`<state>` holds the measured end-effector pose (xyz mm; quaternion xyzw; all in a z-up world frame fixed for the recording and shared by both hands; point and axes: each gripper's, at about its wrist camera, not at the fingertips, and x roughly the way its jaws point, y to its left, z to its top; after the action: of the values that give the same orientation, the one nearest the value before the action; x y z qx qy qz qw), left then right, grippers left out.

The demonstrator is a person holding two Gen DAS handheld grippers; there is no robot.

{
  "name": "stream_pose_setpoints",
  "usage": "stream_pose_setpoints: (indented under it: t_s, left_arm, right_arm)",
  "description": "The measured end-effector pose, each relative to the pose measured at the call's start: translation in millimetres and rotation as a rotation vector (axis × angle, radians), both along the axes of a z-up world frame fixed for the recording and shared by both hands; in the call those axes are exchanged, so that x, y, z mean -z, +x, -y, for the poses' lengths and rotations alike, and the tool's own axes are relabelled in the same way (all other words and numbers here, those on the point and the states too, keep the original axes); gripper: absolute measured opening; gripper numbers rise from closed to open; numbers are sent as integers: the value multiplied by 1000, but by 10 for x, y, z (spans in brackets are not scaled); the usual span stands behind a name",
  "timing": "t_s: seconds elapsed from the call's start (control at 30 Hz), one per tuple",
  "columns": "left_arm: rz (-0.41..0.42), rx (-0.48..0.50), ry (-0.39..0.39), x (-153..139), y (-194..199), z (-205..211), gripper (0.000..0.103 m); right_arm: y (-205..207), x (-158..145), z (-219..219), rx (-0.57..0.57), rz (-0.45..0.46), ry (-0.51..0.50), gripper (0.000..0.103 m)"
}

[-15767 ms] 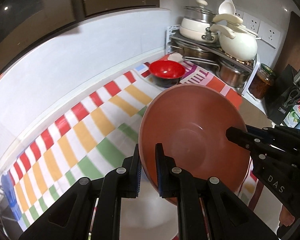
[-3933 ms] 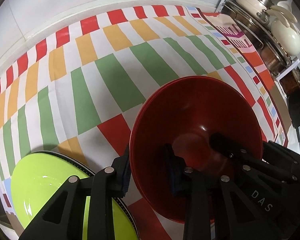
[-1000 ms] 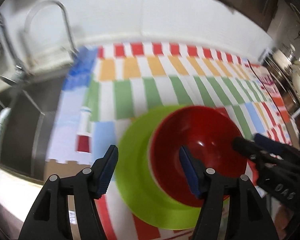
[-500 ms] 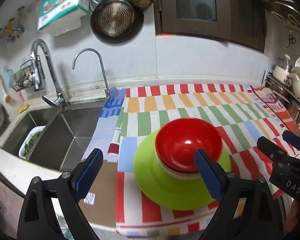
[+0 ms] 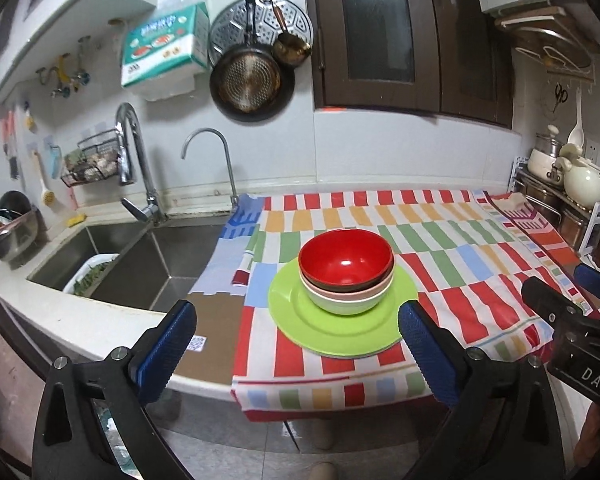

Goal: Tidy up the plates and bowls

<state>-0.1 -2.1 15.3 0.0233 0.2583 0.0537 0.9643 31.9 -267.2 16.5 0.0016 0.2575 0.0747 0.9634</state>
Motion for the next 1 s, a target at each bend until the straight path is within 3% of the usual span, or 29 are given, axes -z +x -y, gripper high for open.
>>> stream_pose_setpoints:
  t_s: [0.4, 1.0]
  left_arm:
    - [28, -10, 3, -115, -526, 118, 103]
    - [4, 19, 8, -140, -670, 119, 103]
  right_arm:
    - [-535, -107, 155, 1, 30, 25, 88]
    - [-716, -112, 137, 4, 17, 36, 88]
